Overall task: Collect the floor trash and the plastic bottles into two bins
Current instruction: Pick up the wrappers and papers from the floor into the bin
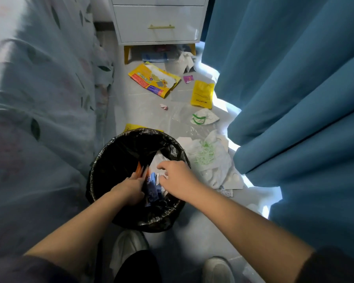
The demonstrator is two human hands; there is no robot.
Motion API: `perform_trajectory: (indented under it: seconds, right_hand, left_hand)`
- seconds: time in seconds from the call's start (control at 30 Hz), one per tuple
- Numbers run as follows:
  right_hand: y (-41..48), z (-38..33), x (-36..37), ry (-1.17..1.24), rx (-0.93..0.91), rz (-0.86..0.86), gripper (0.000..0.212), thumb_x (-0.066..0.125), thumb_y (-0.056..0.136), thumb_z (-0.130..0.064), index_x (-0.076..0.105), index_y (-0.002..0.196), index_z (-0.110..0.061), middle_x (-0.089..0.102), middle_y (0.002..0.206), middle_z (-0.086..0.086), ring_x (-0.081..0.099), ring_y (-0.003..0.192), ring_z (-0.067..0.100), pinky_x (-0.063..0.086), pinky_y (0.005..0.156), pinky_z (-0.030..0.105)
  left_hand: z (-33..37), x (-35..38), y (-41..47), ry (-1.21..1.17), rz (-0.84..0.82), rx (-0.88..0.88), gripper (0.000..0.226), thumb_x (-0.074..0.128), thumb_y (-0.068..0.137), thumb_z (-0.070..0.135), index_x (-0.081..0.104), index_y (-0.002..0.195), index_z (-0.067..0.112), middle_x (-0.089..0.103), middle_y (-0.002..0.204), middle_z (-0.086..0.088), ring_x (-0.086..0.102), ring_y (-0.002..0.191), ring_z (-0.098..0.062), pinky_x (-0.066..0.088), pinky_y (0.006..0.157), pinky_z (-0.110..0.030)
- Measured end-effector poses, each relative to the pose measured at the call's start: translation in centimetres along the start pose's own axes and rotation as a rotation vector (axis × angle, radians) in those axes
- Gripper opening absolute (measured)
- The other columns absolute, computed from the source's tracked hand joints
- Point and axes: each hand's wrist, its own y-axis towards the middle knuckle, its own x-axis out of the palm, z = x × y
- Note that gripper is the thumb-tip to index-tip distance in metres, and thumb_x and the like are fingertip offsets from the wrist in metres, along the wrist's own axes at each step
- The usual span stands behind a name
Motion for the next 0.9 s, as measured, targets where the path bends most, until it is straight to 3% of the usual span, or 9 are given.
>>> perform_trajectory:
  seconds: [0.13, 0.23, 0.33, 0.63, 0.9]
  right_hand:
    - [-4.7, 2.8, -2.8, 0.001, -0.103, 0.175, 0.038, 0.05, 0.092, -0.018, 0.055, 0.13, -0.02, 0.055, 0.132, -0.003, 0.051, 0.118, 0.016, 0.043, 0.1, 0.033]
    - [-8.5, 6.7, -3.9, -0.078, -0.073, 0.244, 0.043, 0.049, 0.094, -0.02, 0.05, 0.136, -0.022, 0.045, 0.143, -0.005, 0.038, 0.132, 0.014, 0.032, 0.11, 0.03]
    - [-11.2, 10.9, -3.8, -0.126, 0.02, 0.286, 0.047, 0.051, 0.093, -0.023, 0.045, 0.139, -0.023, 0.037, 0.149, -0.005, 0.031, 0.137, 0.014, 0.025, 0.113, 0.027]
    - [-18.4, 23.2, -0.2, -0.222, 0.363, 0.101, 0.059, 0.048, 0.093, -0.031, 0.026, 0.148, -0.028, 0.018, 0.158, -0.004, 0.015, 0.146, 0.017, 0.018, 0.116, 0.031]
    - [-21.9, 29.3, 1.9, -0.252, 0.527, -0.018, 0.065, 0.053, 0.089, -0.028, 0.023, 0.147, -0.031, 0.019, 0.157, -0.004, 0.017, 0.145, 0.017, 0.025, 0.114, 0.032]
  left_hand:
    - [3.2, -2.8, -2.7, -0.094, 0.29, 0.076, 0.053, 0.048, 0.091, 0.032, 0.039, 0.14, 0.014, 0.027, 0.154, -0.014, 0.021, 0.145, -0.025, 0.029, 0.114, -0.04]
    - [7.7, -4.7, -5.6, -0.092, 0.501, 0.204, 0.058, 0.052, 0.09, 0.027, 0.034, 0.145, 0.019, 0.017, 0.158, -0.006, 0.02, 0.145, -0.022, 0.032, 0.112, -0.039]
    - [12.3, -5.4, -7.3, 0.014, 0.555, 0.342, 0.061, 0.051, 0.092, 0.028, 0.027, 0.147, 0.019, 0.007, 0.16, -0.006, 0.011, 0.147, -0.024, 0.029, 0.113, -0.04]
    - [21.4, -0.2, -4.0, 0.523, 0.194, 0.515, 0.067, 0.044, 0.095, 0.032, 0.011, 0.151, 0.02, -0.008, 0.16, -0.007, -0.002, 0.148, -0.026, 0.015, 0.119, -0.044]
    - [24.7, 7.4, -0.5, 0.626, 0.028, 0.532, 0.063, 0.043, 0.093, 0.027, 0.015, 0.149, 0.017, -0.003, 0.16, -0.01, 0.0, 0.148, -0.028, 0.018, 0.117, -0.047]
